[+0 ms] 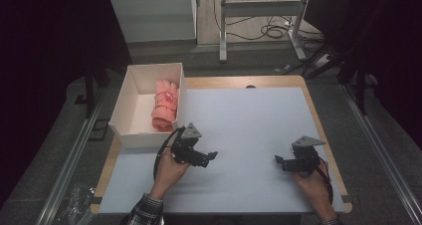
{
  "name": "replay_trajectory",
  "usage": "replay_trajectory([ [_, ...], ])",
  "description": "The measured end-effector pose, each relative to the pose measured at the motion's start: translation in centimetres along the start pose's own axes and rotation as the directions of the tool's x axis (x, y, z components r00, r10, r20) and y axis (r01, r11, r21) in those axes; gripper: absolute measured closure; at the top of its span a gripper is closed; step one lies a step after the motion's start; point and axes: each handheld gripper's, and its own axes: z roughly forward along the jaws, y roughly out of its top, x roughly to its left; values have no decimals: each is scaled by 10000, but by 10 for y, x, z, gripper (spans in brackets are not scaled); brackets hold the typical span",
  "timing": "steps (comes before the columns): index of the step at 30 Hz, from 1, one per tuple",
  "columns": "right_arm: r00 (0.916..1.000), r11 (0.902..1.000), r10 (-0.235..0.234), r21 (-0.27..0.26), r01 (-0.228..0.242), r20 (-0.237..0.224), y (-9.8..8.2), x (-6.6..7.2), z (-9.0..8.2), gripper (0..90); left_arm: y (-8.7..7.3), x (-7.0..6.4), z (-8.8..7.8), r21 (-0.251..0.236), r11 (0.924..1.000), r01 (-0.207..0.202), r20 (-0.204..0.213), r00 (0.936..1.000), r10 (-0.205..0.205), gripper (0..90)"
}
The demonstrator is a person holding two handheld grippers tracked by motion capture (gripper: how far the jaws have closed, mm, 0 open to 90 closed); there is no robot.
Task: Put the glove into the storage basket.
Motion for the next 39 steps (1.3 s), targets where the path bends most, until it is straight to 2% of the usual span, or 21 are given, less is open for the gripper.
replay_trajectory([
  [13, 10000, 10000, 0, -4, 0, -2, 0, 0, 0, 166, -11, -7, 27, 577, 9981, -237, 193, 9996, 226, 27],
  [24, 10000, 10000, 1, -1, -1, -3, 0, 0, 0, 166, -25, -11, 42, 798, 9967, -158, 477, 9988, 121, 26],
  [30, 10000, 10000, 0, -1, 0, -2, 0, 0, 0, 166, -31, -15, 51, 1152, 9929, -299, 394, 9989, 255, 25],
  [35, 10000, 10000, 4, -2, -4, -4, 0, 0, 0, 166, -31, -20, 54, 1410, 9877, -672, 137, 9977, 659, 10],
  [39, 10000, 10000, 1, -7, -1, -5, 0, 0, 0, 166, -31, -20, 55, 1443, 9873, -670, 126, 9978, 658, 7],
])
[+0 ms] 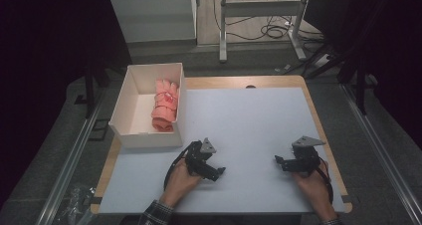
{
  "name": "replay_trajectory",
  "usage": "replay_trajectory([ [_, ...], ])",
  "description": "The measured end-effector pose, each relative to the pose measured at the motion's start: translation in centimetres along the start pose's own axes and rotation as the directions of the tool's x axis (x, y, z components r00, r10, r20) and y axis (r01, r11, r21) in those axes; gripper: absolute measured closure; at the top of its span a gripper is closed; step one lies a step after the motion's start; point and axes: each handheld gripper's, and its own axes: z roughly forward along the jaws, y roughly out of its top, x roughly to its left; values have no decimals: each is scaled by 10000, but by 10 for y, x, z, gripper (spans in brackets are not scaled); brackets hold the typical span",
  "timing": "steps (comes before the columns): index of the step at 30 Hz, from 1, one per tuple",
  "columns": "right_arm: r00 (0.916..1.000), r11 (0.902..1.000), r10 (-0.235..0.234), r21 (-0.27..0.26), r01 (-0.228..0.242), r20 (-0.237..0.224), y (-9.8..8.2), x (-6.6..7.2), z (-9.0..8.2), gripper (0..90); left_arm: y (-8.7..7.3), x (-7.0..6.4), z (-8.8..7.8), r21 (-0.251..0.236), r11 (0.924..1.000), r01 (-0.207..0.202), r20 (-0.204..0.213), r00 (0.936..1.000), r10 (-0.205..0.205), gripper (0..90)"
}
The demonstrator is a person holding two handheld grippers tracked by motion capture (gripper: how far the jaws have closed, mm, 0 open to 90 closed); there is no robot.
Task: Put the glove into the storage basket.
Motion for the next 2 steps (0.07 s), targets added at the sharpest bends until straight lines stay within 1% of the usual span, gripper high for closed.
replay_trajectory([
  [2, 10000, 10000, 5, 4, -5, -8, 0, 0, 0, 166, 0, 0, 0, 17, 10000, 16, -57, 10000, -15, 0],
])
